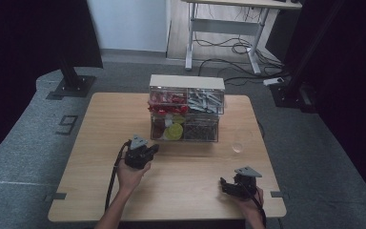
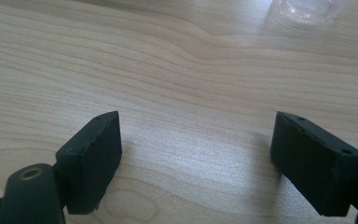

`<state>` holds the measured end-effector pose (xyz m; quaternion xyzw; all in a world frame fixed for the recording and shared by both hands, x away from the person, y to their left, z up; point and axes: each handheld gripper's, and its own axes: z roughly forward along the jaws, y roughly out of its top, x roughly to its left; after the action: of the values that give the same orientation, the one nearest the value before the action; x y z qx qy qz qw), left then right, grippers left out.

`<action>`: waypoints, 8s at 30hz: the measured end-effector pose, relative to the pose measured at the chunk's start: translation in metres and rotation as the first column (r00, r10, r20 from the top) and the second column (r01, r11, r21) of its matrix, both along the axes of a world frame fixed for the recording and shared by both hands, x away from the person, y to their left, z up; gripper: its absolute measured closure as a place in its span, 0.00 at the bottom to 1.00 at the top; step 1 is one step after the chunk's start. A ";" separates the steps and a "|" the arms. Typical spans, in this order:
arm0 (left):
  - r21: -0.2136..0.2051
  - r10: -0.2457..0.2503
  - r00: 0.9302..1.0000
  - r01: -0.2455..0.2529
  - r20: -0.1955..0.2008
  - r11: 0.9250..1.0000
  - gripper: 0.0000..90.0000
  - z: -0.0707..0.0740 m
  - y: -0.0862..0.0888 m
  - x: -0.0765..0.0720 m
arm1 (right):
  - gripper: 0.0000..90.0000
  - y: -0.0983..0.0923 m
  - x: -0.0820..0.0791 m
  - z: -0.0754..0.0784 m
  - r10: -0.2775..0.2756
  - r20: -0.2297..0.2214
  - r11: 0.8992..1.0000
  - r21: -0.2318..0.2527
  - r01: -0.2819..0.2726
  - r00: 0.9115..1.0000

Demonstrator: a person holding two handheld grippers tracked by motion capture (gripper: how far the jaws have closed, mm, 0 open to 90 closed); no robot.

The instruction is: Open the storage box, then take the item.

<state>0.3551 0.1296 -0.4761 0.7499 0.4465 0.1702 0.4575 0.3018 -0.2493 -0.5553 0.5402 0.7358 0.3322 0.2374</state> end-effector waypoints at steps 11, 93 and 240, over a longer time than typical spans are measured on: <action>0.019 0.008 1.000 -0.008 -0.016 1.000 1.00 -0.005 -0.006 0.012 | 0.19 0.000 0.000 0.000 0.000 0.000 1.000 0.001 0.000 1.000; 0.057 0.027 0.999 -0.025 -0.039 0.998 1.00 -0.002 -0.022 0.042 | 0.18 0.000 0.001 0.000 -0.001 -0.001 1.000 0.002 0.001 1.000; 0.005 0.018 1.000 -0.018 0.001 1.000 1.00 0.056 -0.026 0.075 | 0.56 0.060 0.069 0.079 0.111 0.243 0.974 0.164 -0.154 0.964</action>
<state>0.4305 0.1035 -0.4199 0.7470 0.4526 0.1755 0.4543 0.3709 -0.1893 -0.4758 0.4662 0.7044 0.4739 0.2488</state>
